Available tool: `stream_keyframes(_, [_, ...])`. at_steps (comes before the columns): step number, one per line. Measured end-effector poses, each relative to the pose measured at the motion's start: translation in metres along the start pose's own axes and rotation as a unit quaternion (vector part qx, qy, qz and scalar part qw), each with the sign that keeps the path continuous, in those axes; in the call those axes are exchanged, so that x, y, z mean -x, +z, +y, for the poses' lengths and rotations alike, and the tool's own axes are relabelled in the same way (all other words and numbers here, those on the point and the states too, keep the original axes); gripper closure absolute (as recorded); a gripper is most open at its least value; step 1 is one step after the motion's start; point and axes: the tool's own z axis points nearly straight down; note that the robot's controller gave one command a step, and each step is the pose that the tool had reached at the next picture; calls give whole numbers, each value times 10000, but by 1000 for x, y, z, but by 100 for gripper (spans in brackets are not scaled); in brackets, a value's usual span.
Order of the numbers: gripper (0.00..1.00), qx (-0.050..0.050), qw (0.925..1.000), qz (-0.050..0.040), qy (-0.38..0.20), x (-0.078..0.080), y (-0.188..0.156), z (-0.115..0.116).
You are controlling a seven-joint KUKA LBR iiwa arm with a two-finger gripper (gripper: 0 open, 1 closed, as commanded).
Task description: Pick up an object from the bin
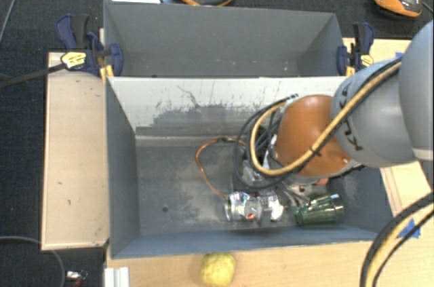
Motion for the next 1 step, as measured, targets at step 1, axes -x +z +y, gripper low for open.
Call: stream_keyframes(1, [100, 0, 10000, -1, 2, 0, 0, 0])
